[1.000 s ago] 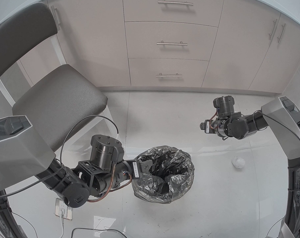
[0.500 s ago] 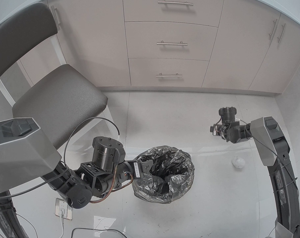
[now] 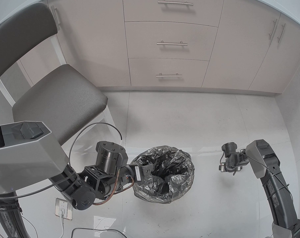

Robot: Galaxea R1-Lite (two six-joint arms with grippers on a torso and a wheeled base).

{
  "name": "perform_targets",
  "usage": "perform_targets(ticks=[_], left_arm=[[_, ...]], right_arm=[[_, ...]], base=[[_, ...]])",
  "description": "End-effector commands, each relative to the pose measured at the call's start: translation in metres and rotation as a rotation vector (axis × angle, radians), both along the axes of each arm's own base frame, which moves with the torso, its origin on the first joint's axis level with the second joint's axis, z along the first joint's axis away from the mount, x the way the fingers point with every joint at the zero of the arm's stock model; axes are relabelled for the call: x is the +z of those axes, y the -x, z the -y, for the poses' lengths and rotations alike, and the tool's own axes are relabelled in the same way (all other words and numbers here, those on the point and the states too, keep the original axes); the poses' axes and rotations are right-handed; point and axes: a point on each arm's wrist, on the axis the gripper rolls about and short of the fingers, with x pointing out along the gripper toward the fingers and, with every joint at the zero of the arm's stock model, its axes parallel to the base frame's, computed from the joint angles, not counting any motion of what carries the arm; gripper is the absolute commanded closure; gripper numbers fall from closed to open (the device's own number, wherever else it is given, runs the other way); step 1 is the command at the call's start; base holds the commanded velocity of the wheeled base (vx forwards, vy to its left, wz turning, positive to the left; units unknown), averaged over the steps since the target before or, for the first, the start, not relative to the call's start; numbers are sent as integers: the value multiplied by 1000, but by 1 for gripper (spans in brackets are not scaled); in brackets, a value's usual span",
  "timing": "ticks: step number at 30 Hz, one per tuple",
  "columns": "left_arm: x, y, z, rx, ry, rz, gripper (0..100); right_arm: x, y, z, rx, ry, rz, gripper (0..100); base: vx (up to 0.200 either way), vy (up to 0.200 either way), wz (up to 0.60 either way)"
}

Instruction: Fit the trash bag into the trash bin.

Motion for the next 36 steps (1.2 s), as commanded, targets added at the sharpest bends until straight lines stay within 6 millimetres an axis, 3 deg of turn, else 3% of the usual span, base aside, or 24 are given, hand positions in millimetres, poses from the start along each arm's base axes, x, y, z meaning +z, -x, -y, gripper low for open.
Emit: perform_targets(ticks=[1,6,15,36], left_arm=[[-4,-1,0,1,-5,-8,0],[-4,0,0,1,-6,-9,0],[-5,-1,0,1,-7,-10,0],[-7,-1,1,2,-13,-14,0]], right_arm=[[-16,8,-2,1,-1,-55,0],[-16,8,-3,3,-1,-58,0],[-16,9,13,-26,20,-70,0],[-7,0,14,0,40,4,0]], base=[[0,0,0],[0,0,0],[0,0,0],[0,0,0]])
